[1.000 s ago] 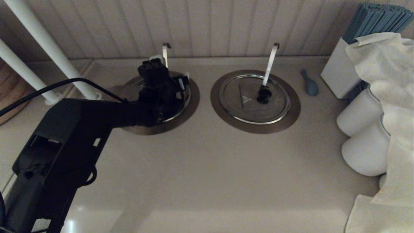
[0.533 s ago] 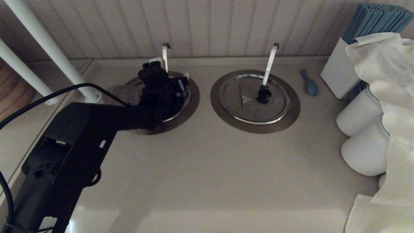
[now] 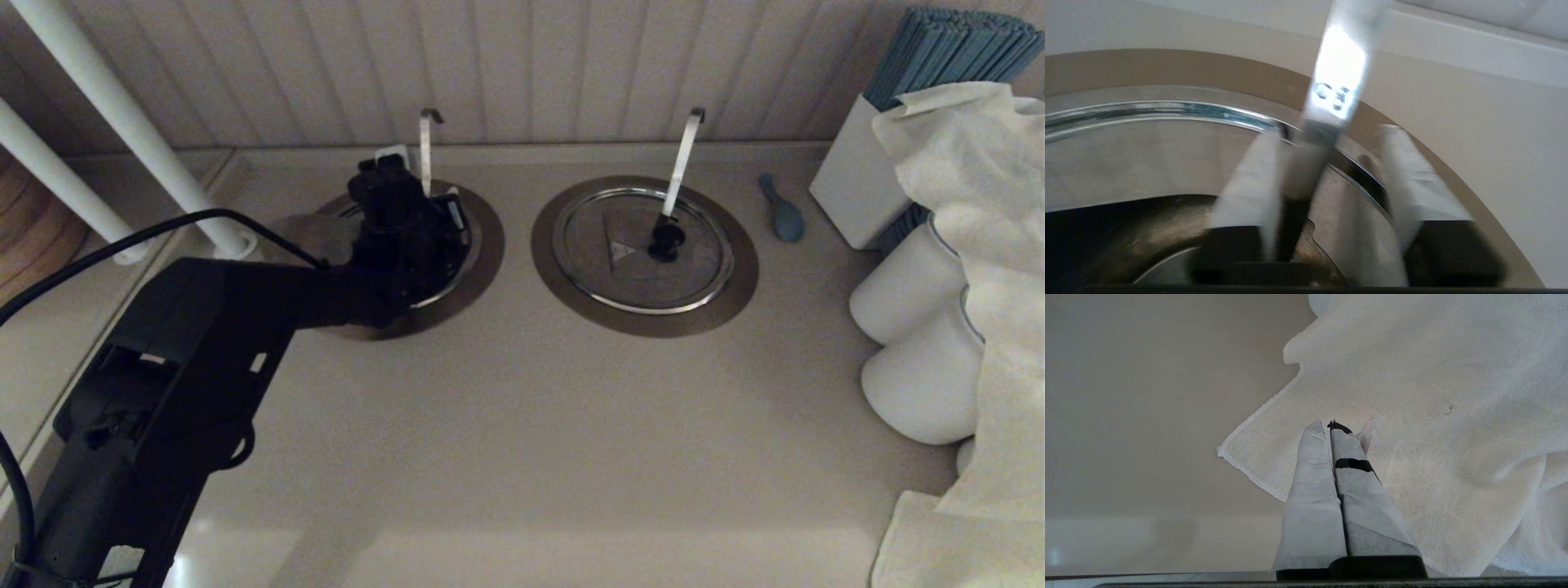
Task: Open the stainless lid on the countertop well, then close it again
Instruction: Stir with a spoon
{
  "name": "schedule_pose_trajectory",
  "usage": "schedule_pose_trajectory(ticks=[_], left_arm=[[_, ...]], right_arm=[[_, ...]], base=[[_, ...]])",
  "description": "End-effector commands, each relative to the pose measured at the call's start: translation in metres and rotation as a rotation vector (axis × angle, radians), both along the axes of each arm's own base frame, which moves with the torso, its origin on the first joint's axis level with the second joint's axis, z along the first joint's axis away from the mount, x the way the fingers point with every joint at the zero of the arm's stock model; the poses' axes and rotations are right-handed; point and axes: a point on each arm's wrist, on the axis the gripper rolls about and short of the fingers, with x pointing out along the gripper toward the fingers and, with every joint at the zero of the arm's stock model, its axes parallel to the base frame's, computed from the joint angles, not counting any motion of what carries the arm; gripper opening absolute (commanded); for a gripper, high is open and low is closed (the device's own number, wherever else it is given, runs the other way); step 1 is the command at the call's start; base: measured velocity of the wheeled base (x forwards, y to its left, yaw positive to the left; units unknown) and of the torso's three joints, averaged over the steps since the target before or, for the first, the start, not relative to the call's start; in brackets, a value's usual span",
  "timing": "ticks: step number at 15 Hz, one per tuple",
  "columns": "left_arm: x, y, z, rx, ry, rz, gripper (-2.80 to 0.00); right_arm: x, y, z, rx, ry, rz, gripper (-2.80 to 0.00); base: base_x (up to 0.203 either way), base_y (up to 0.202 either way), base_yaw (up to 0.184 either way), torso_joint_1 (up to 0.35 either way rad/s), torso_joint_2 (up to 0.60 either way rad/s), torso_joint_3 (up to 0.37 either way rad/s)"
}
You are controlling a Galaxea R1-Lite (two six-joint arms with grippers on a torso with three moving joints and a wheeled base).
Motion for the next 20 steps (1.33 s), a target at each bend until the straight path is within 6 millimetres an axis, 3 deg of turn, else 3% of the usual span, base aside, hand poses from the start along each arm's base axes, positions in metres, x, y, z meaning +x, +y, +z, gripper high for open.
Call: schedule_pose_trajectory(ticks=[1,5,11,14,17,20], left_arm=[[-0.002,0.003,0.008,-0.009,-0.02,0.006,-2.8],[-0.011,0.014,0.03,-0.026,-0.053,0.025,-2.8],[-0.023,0.02,0.031,-0.017,-0.015,0.046,-2.8],[-0.044,0.023,0.029,-0.007,0.008,0.033,-2.8],[-0.067,0.029,0.048,-0.014,-0.011,0.027,-2.8],[-0.085,0.029,0.046,0.003,0.029,0.008,-2.8]], right_arm=[[0.0,0.0,0.0,0.001,0.002,0.001,-2.8],[0.0,0.0,0.0,0.001,0.002,0.001,-2.8],[0.0,0.0,0.0,-0.001,0.0,0.001,-2.8],[0.0,0.0,0.0,0.001,0.0,0.001,-2.8],[0.0,0.0,0.0,0.001,0.002,0.001,-2.8],[0.0,0.0,0.0,0.001,0.001,0.002,-2.8]], base=[[0.0,0.0,0.0,0.0,0.0,0.0],[0.0,0.0,0.0,0.0,0.0,0.0],[0.0,0.0,0.0,0.0,0.0,0.0],[0.0,0.0,0.0,0.0,0.0,0.0],[0.0,0.0,0.0,0.0,0.0,0.0],[0.0,0.0,0.0,0.0,0.0,0.0]])
